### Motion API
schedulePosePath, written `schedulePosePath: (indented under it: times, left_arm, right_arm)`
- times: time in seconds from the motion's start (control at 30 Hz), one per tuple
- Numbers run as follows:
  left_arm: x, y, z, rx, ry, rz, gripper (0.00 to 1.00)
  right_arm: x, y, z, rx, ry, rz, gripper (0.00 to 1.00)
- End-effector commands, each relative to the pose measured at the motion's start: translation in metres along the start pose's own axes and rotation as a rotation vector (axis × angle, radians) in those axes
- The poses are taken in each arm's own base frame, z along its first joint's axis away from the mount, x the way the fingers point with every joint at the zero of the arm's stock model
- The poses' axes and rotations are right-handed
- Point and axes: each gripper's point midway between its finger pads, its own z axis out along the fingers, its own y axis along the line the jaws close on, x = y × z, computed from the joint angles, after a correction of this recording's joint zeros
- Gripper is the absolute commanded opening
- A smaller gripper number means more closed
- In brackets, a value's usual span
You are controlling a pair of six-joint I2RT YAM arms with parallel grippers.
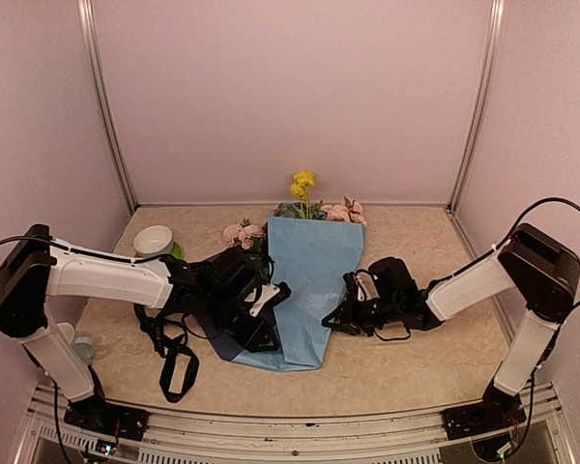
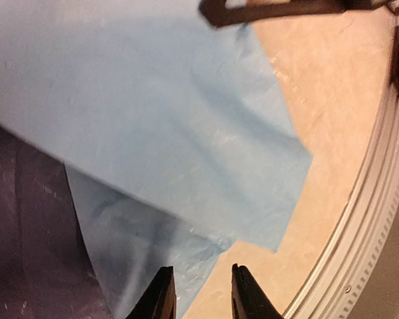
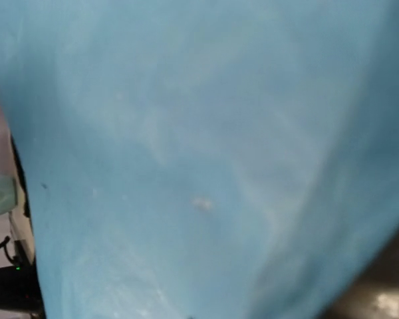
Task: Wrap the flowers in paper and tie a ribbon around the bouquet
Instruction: Pick up the two-thirds-folded wrapping paper from the center of the board.
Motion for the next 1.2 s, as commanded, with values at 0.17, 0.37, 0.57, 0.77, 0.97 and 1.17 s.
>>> schedulePosePath:
  times: [0.17,0.37,0.57,0.77,0.97,1.17]
  left_arm:
    - [0.082,0.05,0.017,-0.22,0.235,-0.119,0.26]
    - [0.119,0.059,0.008,-0.326,0.313,-0.149,0.24]
    - [0.091,0.05,-0.022,-0.351,0.151,-0.246,0.37]
    - [0.037,0.095,-0.071,-0.267,-0.239,-0.613,0.57]
    - [0.037,0.135,-0.066,-0.241,-0.318,-0.791,0.62]
    - [0.06,0.146,-0.052,-0.203,-0.343,-1.015,0.66]
  right_arm:
    - [0.009,-0.02,-0.01,0.055,-0.019,-0.026,0.0]
    - [0.013,-0.02,-0.015,0.046,-0.039,-0.031,0.0]
    - [0.013,-0.014,-0.013,0.052,-0.031,-0.09,0.0]
    - [0.016,-0.013,-0.015,0.068,-0.031,-0.141,0.0]
    - [0.016,-0.011,-0.022,0.076,-0.042,-0.174,0.0]
    - [0.018,-0.01,-0.02,0.068,-0.032,-0.177,0.0]
